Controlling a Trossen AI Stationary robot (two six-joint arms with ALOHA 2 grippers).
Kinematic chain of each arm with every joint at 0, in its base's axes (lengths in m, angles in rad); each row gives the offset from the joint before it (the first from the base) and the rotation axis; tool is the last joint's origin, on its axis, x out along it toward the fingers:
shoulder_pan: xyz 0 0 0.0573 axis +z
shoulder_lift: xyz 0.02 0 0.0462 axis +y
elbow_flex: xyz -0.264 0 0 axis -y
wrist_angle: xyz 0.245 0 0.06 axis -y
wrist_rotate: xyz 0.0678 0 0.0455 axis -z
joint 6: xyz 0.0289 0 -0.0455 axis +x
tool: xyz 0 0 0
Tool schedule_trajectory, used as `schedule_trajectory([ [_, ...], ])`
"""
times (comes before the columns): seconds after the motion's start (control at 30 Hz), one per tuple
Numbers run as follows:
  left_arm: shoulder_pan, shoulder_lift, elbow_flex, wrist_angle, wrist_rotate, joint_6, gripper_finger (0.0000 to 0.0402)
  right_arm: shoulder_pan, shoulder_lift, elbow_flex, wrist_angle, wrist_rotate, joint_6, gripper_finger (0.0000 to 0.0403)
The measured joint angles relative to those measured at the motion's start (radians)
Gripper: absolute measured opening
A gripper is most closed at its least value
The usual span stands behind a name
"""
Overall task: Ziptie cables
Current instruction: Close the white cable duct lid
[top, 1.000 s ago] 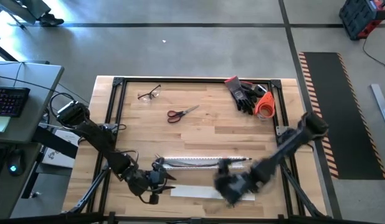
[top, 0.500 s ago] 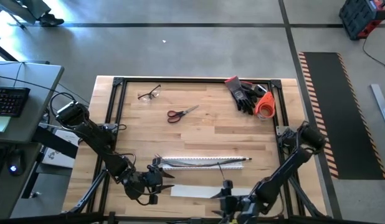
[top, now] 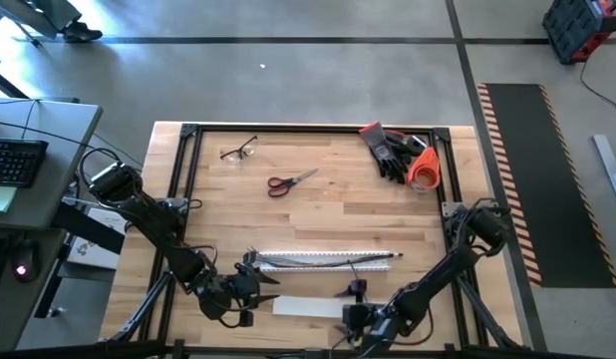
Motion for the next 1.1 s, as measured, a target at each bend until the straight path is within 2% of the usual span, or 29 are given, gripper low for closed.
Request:
schedule_trajectory([
  [0.17,0.001,0.0,0.0,0.003,-0.005,-0.016,0.0133,-0.001,0.003,-0.128,0.077,0.037,0.06,0.0371],
  [0.3,0.001,0.0,0.0,0.005,-0.024,-0.027,0.0133,-0.01,0.004,-0.21,0.274,-0.024,-0.009,0.0361],
  [0.53,0.002,0.0,0.0,0.013,-0.055,-0.045,0.0133,-0.026,0.06,-0.249,0.353,-0.067,-0.015,0.0342],
  [0.7,0.003,0.0,0.0,0.014,-0.069,-0.063,0.0133,-0.023,0.109,-0.244,0.381,-0.054,0.006,0.0302],
  [0.9,0.003,0.0,0.0,0.029,-0.07,-0.068,0.0133,-0.017,0.131,-0.243,0.409,-0.043,0.03,0.0216],
  [1.1,0.004,0.0,0.0,0.075,-0.07,-0.048,0.0133,-0.023,0.105,-0.244,0.391,-0.065,0.02,0.0216],
])
